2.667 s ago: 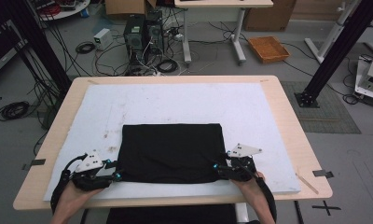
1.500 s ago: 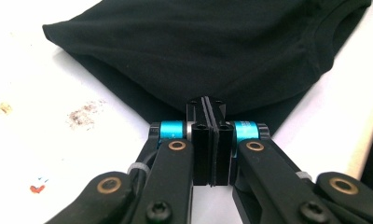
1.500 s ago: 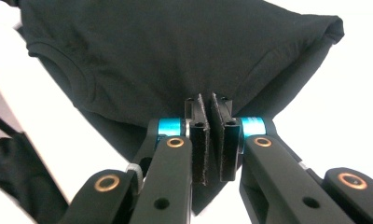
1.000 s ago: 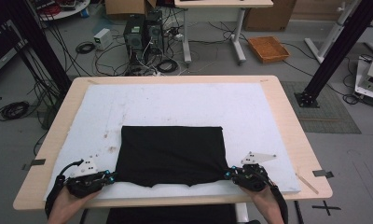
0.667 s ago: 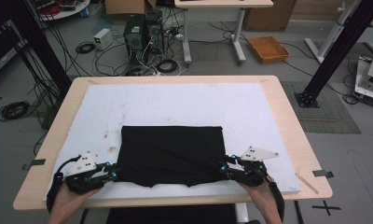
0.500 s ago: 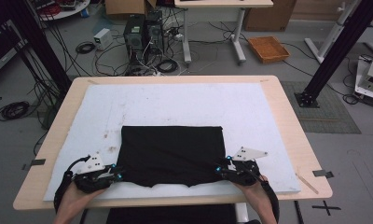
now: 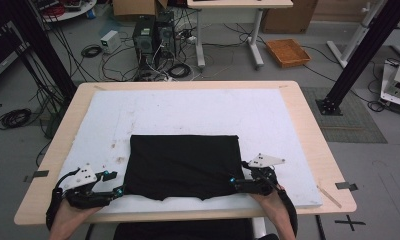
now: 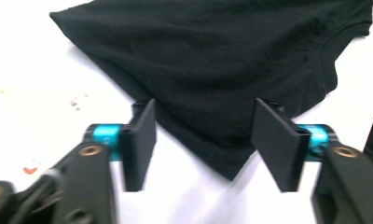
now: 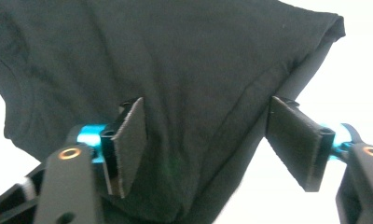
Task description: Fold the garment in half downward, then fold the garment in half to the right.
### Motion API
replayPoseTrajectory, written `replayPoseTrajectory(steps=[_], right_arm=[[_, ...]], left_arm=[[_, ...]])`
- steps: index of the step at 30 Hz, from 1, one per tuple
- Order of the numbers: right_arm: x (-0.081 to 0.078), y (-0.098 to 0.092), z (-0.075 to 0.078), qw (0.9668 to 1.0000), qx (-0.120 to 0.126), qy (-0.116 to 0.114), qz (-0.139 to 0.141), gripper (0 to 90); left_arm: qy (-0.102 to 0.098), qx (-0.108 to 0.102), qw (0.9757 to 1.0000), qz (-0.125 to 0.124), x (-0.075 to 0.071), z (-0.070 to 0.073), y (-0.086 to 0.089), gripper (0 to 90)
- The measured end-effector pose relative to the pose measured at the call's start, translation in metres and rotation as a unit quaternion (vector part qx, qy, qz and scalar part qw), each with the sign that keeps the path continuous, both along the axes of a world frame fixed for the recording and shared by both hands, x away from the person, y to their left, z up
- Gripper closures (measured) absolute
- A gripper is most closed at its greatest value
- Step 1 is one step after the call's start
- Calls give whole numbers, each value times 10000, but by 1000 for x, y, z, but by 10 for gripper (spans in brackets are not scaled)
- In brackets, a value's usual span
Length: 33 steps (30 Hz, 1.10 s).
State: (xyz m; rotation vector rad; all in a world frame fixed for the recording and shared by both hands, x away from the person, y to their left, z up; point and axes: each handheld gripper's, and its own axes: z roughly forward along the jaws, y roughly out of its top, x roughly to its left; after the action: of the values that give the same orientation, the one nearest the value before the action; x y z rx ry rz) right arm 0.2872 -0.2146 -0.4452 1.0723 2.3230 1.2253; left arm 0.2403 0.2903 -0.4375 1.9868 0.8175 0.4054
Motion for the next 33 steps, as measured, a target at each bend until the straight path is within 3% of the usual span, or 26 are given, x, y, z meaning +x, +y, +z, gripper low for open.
replayPoseTrajectory(steps=[2,15,33], right_arm=[[-2,1,2,10000,-5,-87,4,212],[-7,-4,4,9998,58,-172,-28,213],[-12,-5,13,9991,142,-398,-37,234]], left_arm=[[-23,-22,10000,-20,-2,1,0,367],[17,-64,9999,-78,-2,-2,0,355],[157,223,9994,-222,-4,-11,-6,355]])
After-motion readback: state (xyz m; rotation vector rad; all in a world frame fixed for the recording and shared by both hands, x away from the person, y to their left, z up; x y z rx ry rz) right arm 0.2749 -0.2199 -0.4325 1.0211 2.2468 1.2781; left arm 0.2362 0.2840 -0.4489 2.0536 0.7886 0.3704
